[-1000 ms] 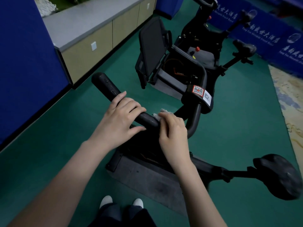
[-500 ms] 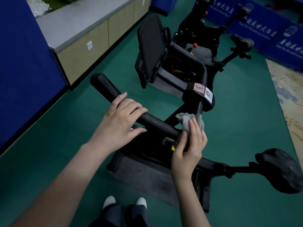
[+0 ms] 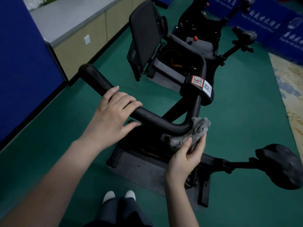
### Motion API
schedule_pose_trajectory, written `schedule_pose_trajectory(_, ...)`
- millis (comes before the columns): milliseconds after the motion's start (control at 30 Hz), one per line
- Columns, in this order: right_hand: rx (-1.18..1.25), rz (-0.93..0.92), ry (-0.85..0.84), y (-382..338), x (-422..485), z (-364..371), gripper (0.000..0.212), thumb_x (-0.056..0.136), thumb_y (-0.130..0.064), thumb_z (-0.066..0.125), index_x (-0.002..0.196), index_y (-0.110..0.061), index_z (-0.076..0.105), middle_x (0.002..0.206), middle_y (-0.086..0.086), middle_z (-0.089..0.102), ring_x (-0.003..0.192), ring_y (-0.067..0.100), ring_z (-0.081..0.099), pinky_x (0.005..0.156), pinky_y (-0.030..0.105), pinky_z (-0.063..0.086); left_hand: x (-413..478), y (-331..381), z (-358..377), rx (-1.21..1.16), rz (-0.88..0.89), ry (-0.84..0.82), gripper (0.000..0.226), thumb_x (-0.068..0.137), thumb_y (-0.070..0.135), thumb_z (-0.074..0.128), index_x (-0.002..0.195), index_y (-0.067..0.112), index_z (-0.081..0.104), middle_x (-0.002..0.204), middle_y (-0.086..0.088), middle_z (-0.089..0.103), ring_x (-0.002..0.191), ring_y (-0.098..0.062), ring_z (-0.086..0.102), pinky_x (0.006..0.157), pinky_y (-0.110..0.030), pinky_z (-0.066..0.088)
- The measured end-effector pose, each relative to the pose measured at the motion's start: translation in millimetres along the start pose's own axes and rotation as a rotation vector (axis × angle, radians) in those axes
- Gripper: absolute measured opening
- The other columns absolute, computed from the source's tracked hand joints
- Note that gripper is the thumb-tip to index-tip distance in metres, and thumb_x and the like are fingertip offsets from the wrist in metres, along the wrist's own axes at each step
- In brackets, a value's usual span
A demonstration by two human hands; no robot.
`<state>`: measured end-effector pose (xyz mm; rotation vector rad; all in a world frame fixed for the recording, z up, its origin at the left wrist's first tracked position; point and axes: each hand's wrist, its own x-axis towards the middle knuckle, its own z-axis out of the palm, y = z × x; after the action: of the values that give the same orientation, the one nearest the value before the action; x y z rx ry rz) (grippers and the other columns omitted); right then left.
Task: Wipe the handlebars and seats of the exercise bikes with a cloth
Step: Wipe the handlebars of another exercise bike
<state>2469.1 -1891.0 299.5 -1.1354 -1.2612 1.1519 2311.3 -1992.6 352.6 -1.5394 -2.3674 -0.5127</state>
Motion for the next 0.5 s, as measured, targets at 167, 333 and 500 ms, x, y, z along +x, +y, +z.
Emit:
schedule_pose_trajectory(167, 0.212, 0.354, -0.07, 0.2, 3.7, -13.4, 0.046, 0.099, -0.008, 0.046, 0.144, -0.017, 0.039, 0.145, -0.001, 0.047, 0.13, 0.007, 0.047, 0.109, 0.026, 0.038, 1.2, 4.0, 0.9, 0.036, -0.037, 0.001, 0.048, 0.075, 0.041, 0.068, 0.115, 0.015, 0.062, 0.105, -0.001, 0.061, 0.108, -0.023, 0.054, 0.115, -0.037, 0.013)
schedule_pose_trajectory(333, 0.287, 0.535, -0.159, -2.3, 16.8, -17.3, 0.047, 0.098, -0.004, 0.047, 0.143, -0.013, 0.04, 0.141, 0.005, 0.051, 0.129, 0.017, 0.049, 0.113, 0.039, 0.035, 2.3, 7.3, 2.4, 0.061, -0.064, -0.008, 0.048, 0.075, 0.04, 0.071, 0.114, 0.015, 0.062, 0.105, 0.0, 0.061, 0.107, -0.024, 0.054, 0.115, -0.038, 0.011)
schedule_pose_trajectory(500, 0.332, 0.634, -0.294, -2.1, 15.7, -8.3, 0.045, 0.098, -0.002, 0.046, 0.142, -0.007, 0.038, 0.148, 0.01, 0.042, 0.137, 0.021, 0.039, 0.114, 0.033, 0.025, 2.0, 10.1, 2.4, 0.07, -0.076, -0.013, 0.047, 0.076, 0.043, 0.064, 0.115, 0.016, 0.061, 0.104, 0.0, 0.06, 0.107, -0.022, 0.052, 0.115, -0.036, 0.01)
